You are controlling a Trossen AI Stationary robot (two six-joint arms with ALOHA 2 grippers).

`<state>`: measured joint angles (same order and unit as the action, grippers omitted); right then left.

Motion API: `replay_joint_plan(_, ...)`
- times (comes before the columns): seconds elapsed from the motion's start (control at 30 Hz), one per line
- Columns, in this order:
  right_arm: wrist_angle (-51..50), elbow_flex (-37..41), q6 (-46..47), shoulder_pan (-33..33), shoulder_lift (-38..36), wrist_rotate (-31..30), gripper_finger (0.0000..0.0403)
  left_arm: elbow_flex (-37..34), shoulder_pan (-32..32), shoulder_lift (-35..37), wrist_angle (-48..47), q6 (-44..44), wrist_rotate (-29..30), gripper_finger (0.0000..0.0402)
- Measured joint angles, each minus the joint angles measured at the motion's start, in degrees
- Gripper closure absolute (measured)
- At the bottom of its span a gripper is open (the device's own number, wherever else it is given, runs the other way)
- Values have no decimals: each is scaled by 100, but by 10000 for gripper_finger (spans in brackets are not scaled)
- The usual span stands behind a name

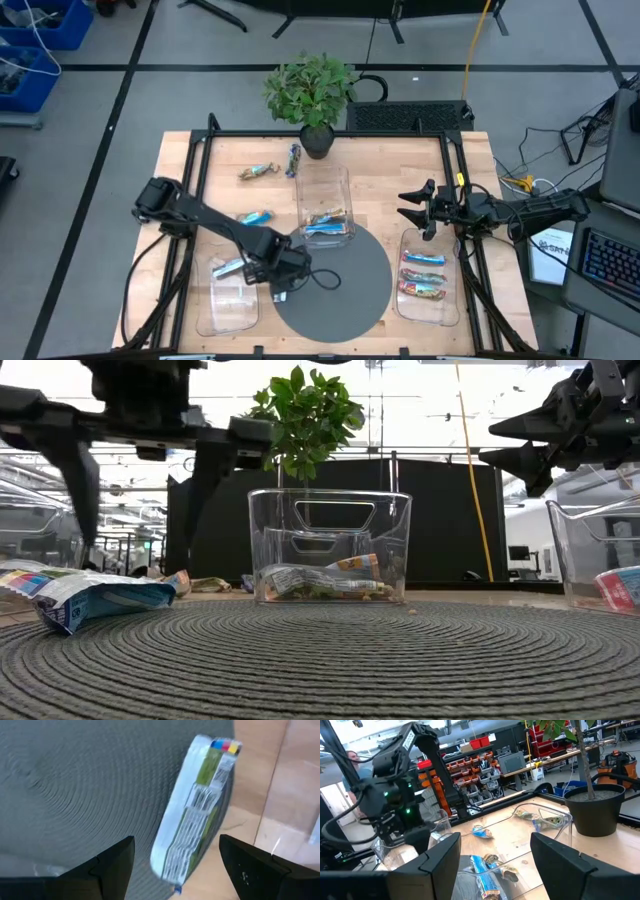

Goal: Pick and place Granola Bars by type
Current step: Put the bottom green granola bar into the left transparent bin

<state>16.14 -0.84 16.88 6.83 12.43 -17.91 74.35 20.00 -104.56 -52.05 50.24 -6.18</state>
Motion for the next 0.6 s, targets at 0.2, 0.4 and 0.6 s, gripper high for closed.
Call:
replay_joint_plan(0.2, 1, 0, 0, 0, 1, 0, 170, -41, 175, -257, 459, 7, -200, 108)
replay_joint_plan(0.4, 4, 0, 0, 0, 1, 0, 170, -229, 266, -251, 596, 58, -199, 108)
replay_joint_plan(0.6, 4, 0, 0, 0, 2, 0, 170, -456, 365, -252, 657, 110, -450, 108)
